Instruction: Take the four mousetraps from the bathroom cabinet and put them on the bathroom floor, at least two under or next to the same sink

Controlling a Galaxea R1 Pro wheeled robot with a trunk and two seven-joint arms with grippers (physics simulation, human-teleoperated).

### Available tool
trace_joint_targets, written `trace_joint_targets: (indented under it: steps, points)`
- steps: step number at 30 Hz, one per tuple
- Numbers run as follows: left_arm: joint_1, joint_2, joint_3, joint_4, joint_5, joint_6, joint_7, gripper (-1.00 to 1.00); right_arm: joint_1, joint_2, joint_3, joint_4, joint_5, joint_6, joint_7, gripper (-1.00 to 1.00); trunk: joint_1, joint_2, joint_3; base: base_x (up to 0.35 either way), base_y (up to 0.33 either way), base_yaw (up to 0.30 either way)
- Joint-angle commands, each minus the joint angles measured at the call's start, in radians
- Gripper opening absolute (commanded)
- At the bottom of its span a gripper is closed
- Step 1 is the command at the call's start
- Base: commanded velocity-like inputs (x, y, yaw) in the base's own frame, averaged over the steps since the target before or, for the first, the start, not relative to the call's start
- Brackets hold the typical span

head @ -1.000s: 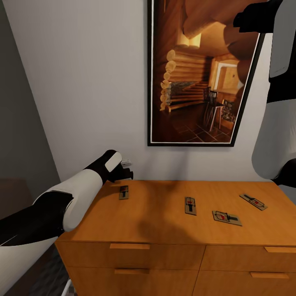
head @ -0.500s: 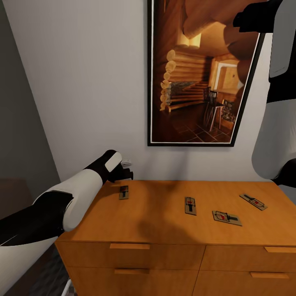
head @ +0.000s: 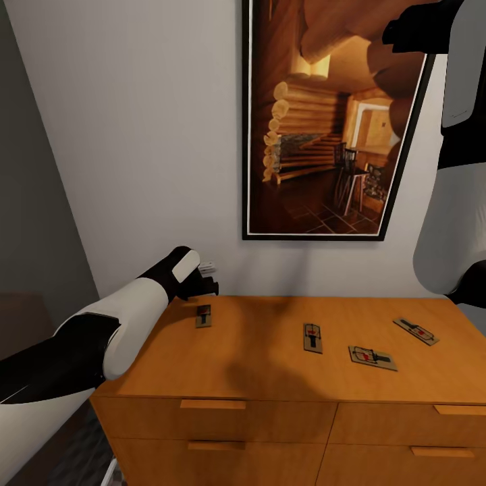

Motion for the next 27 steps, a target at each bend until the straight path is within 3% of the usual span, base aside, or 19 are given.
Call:
trace_joint_targets:
  steps: [1,11,19,27]
  points:
    - [-0.001,0.0,-0.008,-0.001,0.011,0.003,0.007,1.0,-0.001,-0.001,0.003,0.0,-0.007,0.004,-0.008,1.0,0.0,-0.001,-0.001,0.0,0.0,0.0]
    - [0.0,0.0,-0.008,0.0,0.011,0.004,0.007,1.0,-0.001,-0.001,0.003,0.0,-0.007,0.004,-0.008,1.0,0.034,-0.064,-0.029,0.0,0.0,0.0]
    - [0.0,0.0,-0.008,0.0,0.011,0.004,0.007,1.0,-0.001,0.0,0.003,0.0,-0.007,0.004,-0.008,1.0,0.034,-0.064,-0.029,0.0,0.0,0.0]
    - [0.0,-0.001,-0.008,0.0,0.011,0.003,0.007,1.0,-0.001,-0.001,0.003,-0.002,-0.007,0.004,-0.008,1.0,0.065,-0.12,-0.054,0.0,0.0,0.0]
